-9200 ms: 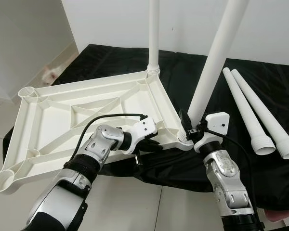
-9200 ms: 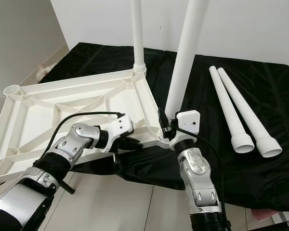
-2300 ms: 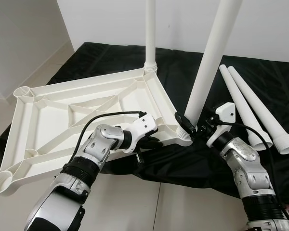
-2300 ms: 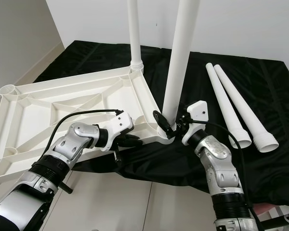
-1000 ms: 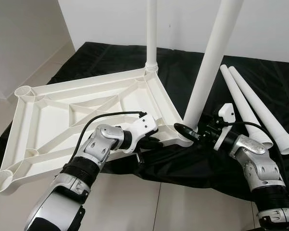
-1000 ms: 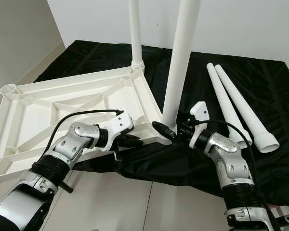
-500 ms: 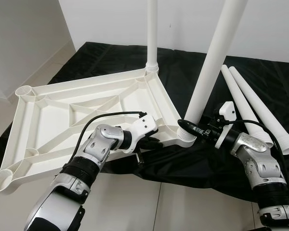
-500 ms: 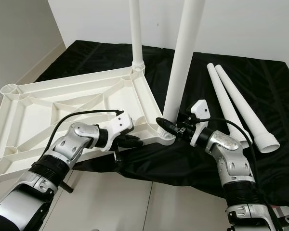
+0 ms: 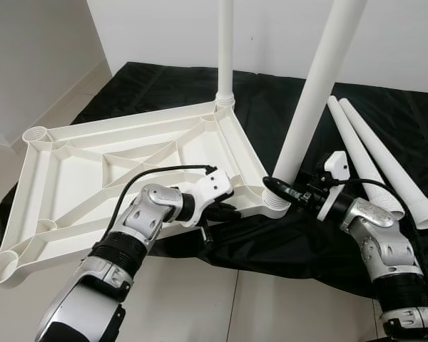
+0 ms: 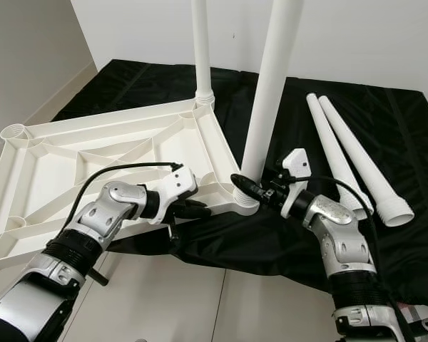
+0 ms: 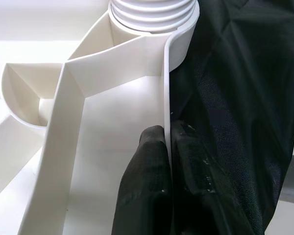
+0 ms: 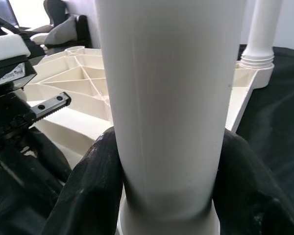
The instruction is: Building children table
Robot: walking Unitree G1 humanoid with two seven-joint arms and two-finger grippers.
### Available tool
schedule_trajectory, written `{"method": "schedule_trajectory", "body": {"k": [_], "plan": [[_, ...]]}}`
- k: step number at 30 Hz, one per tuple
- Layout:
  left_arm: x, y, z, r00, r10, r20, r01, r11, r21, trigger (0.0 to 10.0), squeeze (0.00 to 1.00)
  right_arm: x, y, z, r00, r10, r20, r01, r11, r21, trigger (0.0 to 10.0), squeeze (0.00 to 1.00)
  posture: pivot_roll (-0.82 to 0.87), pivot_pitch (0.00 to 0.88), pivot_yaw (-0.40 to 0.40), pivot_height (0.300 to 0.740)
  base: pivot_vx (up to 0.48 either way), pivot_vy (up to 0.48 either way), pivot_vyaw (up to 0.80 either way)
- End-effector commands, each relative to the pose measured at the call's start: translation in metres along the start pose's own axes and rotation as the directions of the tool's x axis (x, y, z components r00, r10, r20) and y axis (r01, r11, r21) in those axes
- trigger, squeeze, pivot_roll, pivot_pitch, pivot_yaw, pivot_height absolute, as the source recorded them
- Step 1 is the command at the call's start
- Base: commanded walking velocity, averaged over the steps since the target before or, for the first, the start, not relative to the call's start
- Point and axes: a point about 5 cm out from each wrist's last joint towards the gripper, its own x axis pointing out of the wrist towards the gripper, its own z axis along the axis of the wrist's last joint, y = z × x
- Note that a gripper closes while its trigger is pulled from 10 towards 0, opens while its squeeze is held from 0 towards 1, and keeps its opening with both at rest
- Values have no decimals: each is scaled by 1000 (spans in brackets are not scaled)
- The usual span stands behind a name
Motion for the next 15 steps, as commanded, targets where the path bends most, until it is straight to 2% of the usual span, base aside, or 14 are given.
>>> {"method": "schedule_trajectory", "body": {"k": [1,15], "plan": [[-3,2,8,997,20,76,-20,1000,3,10000,0,4,8,2,1000,-4,26,4,1000,18,10000,0,-151,141,73,740,0,0,0],[-1,1,9,997,14,81,-14,1000,0,10000,0,6,25,12,994,-71,88,69,997,26,10000,0,-158,143,74,740,0,0,0]]}}
